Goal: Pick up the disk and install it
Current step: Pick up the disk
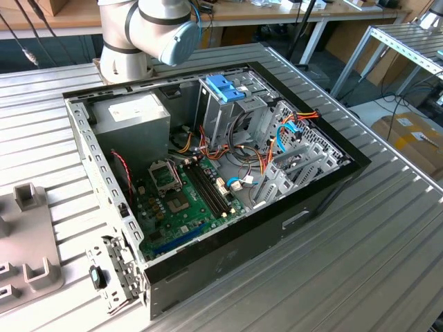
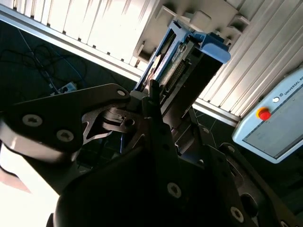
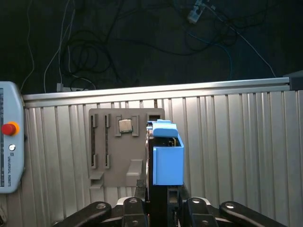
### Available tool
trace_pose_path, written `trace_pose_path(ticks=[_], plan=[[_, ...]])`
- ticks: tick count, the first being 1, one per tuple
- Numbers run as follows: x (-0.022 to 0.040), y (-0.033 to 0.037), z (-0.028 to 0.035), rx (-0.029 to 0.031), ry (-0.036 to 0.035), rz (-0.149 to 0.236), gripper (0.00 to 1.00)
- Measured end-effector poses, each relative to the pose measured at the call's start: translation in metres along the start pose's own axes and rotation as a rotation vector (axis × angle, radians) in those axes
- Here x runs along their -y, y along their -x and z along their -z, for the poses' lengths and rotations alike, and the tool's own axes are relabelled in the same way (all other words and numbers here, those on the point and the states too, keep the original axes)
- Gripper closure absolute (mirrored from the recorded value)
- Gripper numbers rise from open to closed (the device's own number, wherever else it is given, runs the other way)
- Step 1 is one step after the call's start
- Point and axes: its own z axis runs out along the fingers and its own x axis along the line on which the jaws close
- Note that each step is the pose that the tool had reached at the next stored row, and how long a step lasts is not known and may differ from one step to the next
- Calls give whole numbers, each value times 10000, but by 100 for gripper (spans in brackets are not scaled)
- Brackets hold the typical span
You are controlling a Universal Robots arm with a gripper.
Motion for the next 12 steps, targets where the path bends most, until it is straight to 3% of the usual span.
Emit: trace_pose_path(ticks=[8,12], plan=[[2,0,3,0,0,0,65],[55,4,-13,-1,2,0,65]])
